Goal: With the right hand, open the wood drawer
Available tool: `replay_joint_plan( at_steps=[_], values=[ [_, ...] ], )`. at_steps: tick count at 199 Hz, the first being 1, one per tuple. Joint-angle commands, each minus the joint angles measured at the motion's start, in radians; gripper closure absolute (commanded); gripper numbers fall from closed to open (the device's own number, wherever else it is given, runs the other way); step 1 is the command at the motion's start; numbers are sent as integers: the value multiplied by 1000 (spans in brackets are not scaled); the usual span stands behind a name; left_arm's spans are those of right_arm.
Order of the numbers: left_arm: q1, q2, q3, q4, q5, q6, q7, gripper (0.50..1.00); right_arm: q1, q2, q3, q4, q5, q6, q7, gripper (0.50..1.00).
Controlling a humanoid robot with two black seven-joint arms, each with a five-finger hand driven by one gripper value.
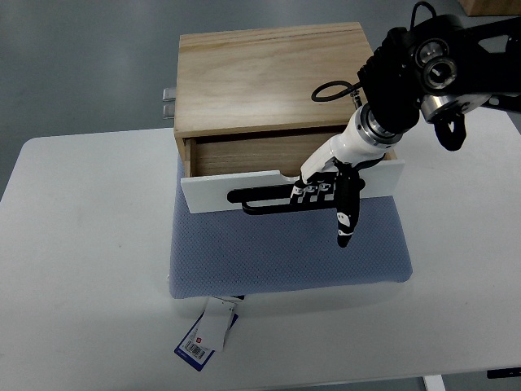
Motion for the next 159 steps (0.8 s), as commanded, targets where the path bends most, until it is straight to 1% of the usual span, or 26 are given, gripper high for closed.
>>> replay_joint_plan(
  at_steps=[1, 36, 48, 49, 51, 72, 85, 123, 124, 131, 141, 142, 150, 159],
  values=[
    [0, 0, 0, 0, 0, 1, 0, 500, 13, -32, 0, 38, 1, 24, 2, 560],
    [0, 0, -2, 0, 0, 2, 0, 500, 43, -81, 0, 96, 48, 34, 2, 560],
    [0, 0, 0, 0, 0, 2, 0, 500, 47, -84, 0, 97, 51, 34, 0, 560],
    [0, 0, 0, 0, 0, 2, 0, 500, 63, -93, 1, 117, 68, 34, 0, 560],
    [0, 0, 0, 0, 0, 2, 0, 500, 68, -95, 1, 122, 73, 34, 0, 560],
    [0, 0, -2, 0, 0, 4, 0, 500, 79, -106, 1, 136, 90, 34, 0, 560],
    [0, 0, -2, 0, 0, 2, 0, 500, 111, -121, 19, 165, 126, 34, 0, 560],
    [0, 0, -3, 0, 0, 2, 0, 500, 162, -127, 75, 163, 154, 34, 0, 560],
    [0, 0, -3, 0, 0, 2, 0, 500, 174, -136, 125, 147, 163, 34, 0, 560],
    [0, 0, -3, 0, 0, 2, 0, 500, 175, -147, 174, 110, 168, 34, 2, 560],
    [0, 0, -3, 0, 0, 2, 0, 500, 175, -147, 174, 110, 168, 34, 2, 560],
    [0, 0, -3, 0, 0, 2, 0, 500, 166, -164, 240, 49, 166, 34, 5, 560],
    [0, 0, -3, 0, 0, 2, 0, 500, 157, -175, 283, -1, 165, 34, 11, 560],
    [0, 0, -2, 0, 0, 2, 0, 500, 122, -196, 348, -99, 163, 34, 26, 560]
  ],
)
